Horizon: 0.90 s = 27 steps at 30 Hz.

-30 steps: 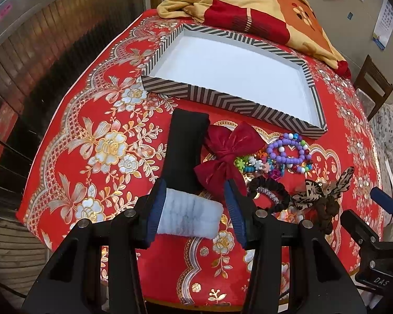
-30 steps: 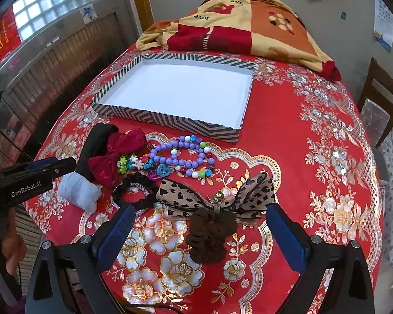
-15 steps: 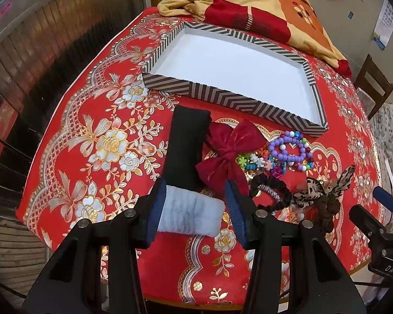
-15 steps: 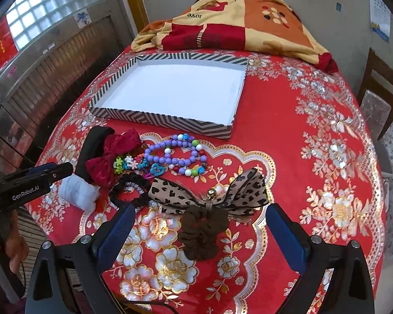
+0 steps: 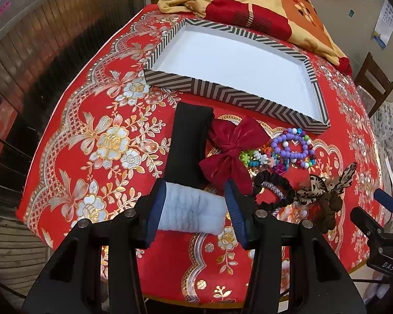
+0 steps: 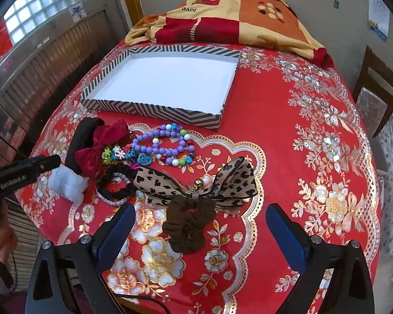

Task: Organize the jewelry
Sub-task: 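Close the left gripper on the white fluffy scrunchie and lift it, then grasp the leopard-bow brown scrunchie with the right gripper while the left holds the white scrunchie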

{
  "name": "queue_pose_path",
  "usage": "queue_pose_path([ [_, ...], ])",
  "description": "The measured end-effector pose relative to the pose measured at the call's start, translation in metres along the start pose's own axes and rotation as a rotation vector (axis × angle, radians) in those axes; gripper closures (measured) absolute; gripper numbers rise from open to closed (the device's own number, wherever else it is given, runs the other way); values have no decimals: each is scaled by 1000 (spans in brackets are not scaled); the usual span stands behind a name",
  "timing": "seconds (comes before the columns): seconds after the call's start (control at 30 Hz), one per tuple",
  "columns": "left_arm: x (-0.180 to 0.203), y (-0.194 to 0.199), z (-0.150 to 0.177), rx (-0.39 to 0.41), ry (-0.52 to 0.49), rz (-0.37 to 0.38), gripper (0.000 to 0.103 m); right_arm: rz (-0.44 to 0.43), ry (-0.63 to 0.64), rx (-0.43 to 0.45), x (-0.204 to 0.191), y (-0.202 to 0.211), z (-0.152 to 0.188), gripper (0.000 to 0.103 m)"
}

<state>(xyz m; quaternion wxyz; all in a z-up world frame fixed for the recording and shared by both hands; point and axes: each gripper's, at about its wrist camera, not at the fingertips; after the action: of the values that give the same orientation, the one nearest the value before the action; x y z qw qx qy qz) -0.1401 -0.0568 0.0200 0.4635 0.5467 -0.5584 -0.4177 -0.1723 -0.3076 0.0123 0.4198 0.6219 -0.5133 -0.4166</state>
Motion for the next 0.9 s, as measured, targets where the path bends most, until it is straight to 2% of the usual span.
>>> queue_pose_path([
  [0.2, -36, 4, -2, -6, 56, 77, 57, 10, 7, -14, 9, -6, 9, 4],
  [0.23, -41, 4, -2, -7, 61, 80, 53, -1, -2, -20, 12, -8, 10, 4],
  [0.27, -44, 4, 0, -8, 62, 84, 44, -20, -12, -26, 16, -10, 11, 4],
  [0.33, -50, 2, 4, -14, 60, 109, 40, -42, -23, -33, 20, -14, 13, 4],
  [0.53, -43, -17, 11, -85, 7, 148, 39, -34, -17, -37, 22, -24, 16, 4],
  [0.9, -33, -45, 3, -154, 19, 157, 39, -49, -42, -34, 25, -41, 5, 4],
])
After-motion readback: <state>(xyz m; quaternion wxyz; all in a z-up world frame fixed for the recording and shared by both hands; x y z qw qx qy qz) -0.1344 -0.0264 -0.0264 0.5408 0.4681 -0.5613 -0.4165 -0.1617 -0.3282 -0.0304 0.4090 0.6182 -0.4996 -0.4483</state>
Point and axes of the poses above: each gripper's, at about its wrist camera, not at the fingertips, and y roughly against the way its jaws point, x to its right, z to its underside, and after that the axes turned 11 degrees about -x, right-handed
